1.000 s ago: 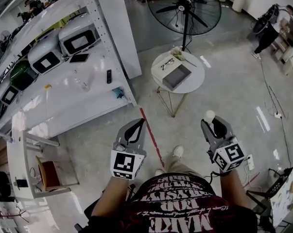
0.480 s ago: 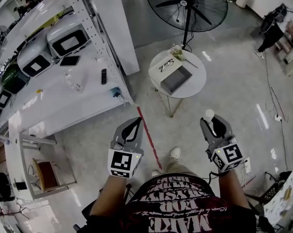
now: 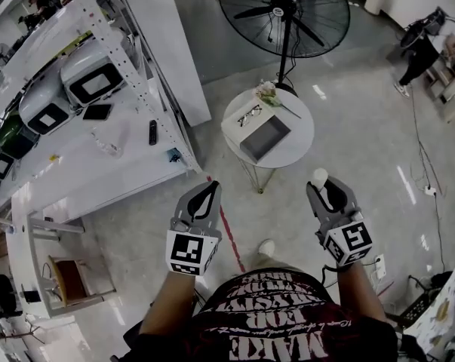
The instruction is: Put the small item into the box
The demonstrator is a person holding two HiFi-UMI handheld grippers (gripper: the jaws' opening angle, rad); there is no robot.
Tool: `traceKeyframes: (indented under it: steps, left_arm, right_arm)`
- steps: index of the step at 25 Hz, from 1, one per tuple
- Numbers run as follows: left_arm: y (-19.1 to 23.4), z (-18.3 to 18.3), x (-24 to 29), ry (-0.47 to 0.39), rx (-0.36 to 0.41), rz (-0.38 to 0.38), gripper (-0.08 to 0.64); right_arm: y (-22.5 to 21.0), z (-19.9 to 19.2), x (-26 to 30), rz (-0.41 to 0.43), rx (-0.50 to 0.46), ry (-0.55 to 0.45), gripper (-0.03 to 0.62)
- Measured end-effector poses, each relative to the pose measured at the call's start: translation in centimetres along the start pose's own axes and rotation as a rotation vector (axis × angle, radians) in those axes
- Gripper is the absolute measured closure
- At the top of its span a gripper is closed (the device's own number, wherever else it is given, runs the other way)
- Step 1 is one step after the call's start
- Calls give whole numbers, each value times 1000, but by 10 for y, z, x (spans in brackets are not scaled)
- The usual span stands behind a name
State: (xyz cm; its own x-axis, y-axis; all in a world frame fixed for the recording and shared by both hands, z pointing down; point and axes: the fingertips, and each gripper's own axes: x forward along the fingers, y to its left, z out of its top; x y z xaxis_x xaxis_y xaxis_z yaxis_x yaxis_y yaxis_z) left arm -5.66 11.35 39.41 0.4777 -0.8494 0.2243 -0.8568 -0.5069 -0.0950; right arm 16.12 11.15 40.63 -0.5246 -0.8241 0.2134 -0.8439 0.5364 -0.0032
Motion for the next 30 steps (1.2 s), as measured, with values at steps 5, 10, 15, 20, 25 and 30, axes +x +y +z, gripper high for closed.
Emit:
traceKeyframes:
  steps: [5,10,15,20,25,30]
  left_arm:
    - [-8,20,31,-9,11,14,560]
    - [-14,30,52,-8,16,28,560]
    - [-16,37,63,-6,23,34,560]
    - [-8,44,69,-26,2,61,560]
    - [-8,32,73,3,13,27,560]
    - [7,27,79,9,21,18,560]
  right_arm:
    - [-37,10,6,9,4,-32,439]
    - [-67,6,10,13,11,-33,439]
    - [-84,2,13,11,21,-21,439]
    - [-93,1,19,17,-21,30,439]
    - [-90,0,26,18,-36,30,439]
    - [-91,-6,50,11,-15,39,439]
